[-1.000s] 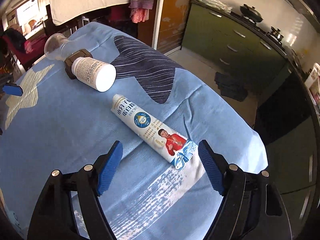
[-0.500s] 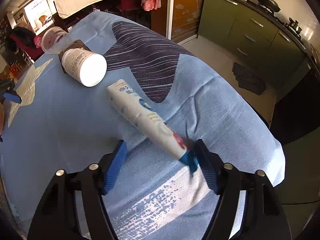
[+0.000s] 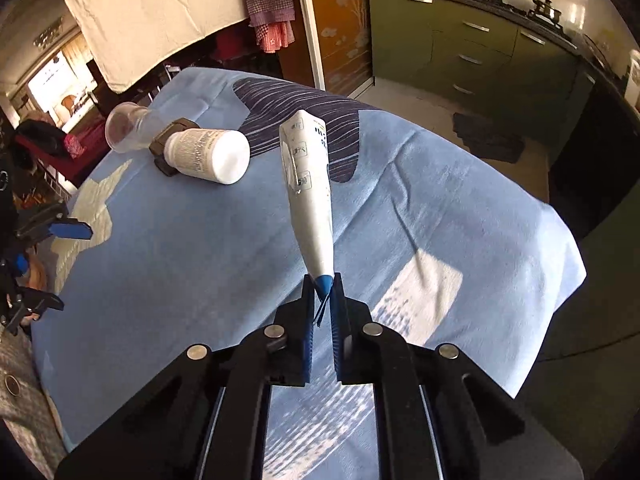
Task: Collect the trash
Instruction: 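Carry the tube over the bin and open the right tool, then grasp the white pill bottle with the left tool, then carry the pill bottle over the bin and open the left tool, then move the right tool to the brown square container and close on it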
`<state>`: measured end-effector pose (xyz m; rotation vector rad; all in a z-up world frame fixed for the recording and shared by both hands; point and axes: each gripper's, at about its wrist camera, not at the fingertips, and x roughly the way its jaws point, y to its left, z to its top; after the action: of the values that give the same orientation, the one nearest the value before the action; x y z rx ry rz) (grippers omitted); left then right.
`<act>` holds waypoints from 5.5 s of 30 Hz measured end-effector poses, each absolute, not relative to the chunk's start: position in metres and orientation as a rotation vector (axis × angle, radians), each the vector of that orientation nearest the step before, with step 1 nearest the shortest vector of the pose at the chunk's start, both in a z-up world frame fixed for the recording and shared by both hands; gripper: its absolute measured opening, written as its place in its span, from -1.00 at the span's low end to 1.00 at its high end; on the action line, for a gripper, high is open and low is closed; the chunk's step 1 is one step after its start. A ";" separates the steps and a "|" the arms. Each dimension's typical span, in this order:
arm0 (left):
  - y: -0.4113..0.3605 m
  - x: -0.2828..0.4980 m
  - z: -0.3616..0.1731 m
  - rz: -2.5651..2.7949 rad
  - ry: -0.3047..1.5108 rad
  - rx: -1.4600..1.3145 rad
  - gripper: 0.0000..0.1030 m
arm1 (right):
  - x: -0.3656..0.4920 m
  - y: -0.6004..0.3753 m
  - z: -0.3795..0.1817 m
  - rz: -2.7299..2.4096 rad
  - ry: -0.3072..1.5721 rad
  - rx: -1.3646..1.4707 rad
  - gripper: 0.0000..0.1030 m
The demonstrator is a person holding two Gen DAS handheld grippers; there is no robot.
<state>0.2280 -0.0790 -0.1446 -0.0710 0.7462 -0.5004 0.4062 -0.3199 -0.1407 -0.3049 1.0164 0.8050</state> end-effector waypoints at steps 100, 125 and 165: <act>-0.163 0.324 -0.113 -0.637 0.902 0.322 -0.13 | 0.155 -0.520 -0.136 0.262 0.928 0.141 -0.07; -0.487 0.294 -0.142 -0.958 0.984 0.422 0.13 | 0.047 -0.643 -0.152 0.079 0.890 0.313 0.04; 0.072 0.068 -0.104 -0.229 0.693 -0.119 0.44 | 0.339 -0.113 -0.110 0.585 1.062 -0.082 0.15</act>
<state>0.0683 0.0720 -0.1042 -0.1187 0.6928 -0.2294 0.3388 -0.1126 -0.1096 -0.0816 1.0618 0.5851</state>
